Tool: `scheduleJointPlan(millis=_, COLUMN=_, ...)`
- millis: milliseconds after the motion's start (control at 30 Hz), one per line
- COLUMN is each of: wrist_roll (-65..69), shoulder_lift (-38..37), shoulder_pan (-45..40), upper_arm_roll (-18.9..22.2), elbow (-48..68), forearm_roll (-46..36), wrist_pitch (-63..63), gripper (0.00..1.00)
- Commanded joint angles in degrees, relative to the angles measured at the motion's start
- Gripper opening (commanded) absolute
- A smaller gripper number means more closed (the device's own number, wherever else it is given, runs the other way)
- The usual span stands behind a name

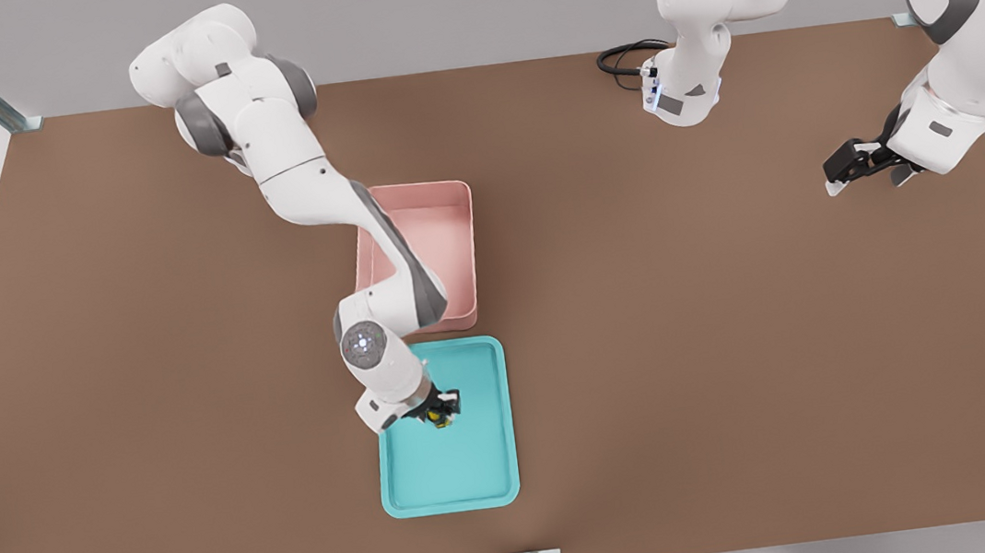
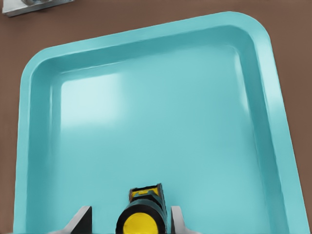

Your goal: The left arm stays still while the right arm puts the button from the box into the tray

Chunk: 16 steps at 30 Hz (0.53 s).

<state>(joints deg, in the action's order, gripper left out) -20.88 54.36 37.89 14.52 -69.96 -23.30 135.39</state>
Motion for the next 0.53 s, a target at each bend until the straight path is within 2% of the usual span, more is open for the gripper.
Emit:
scheduleJointPlan(millis=0, wrist_roll=15.8, shoulder_lift=0.1, shoulder_pan=-0.3, upper_arm_roll=0.1, elbow=1.1, forearm_roll=-2.1, wrist_pitch=-4.2, gripper=1.00)
scheduleJointPlan(millis=33, wrist_roll=15.9, shoulder_lift=-1.2, shoulder_pan=-0.2, upper_arm_roll=0.7, elbow=3.2, forearm_roll=-0.1, wrist_pitch=-10.1, gripper=1.00)
scheduleJointPlan(millis=67, wrist_roll=17.3, shoulder_lift=-9.4, shoulder_pan=-0.2, upper_arm_roll=0.6, elbow=4.7, forearm_roll=11.4, wrist_pitch=-23.6, gripper=1.00)
scheduleJointPlan(millis=133, wrist_roll=21.6, shoulder_lift=-23.2, shoulder_pan=-3.9, upper_arm_roll=0.0, elbow=4.7, forearm_roll=21.3, wrist_pitch=-38.7, gripper=1.00)
scheduleJointPlan(millis=167, wrist_roll=22.4, shoulder_lift=-27.7, shoulder_pan=-7.6, upper_arm_roll=-0.5, elbow=3.8, forearm_roll=21.0, wrist_pitch=-41.9, gripper=1.00)
scheduleJointPlan(millis=200, wrist_roll=25.5, shoulder_lift=-35.6, shoulder_pan=-20.1, upper_arm_roll=-8.4, elbow=-3.1, forearm_roll=21.0, wrist_pitch=-44.0, gripper=1.00)
scheduleJointPlan(millis=267, wrist_roll=26.9, shoulder_lift=-37.7, shoulder_pan=-25.8, upper_arm_roll=-8.0, elbow=-1.7, forearm_roll=24.1, wrist_pitch=-52.9, gripper=1.00)
scheduleJointPlan(millis=333, wrist_roll=32.8, shoulder_lift=-36.0, shoulder_pan=-28.4, upper_arm_roll=-6.0, elbow=0.6, forearm_roll=24.0, wrist_pitch=-53.5, gripper=1.00)
scheduleJointPlan(millis=500, wrist_roll=33.8, shoulder_lift=-35.4, shoulder_pan=-29.3, upper_arm_roll=-6.3, elbow=0.4, forearm_roll=22.9, wrist_pitch=-52.6, gripper=1.00)
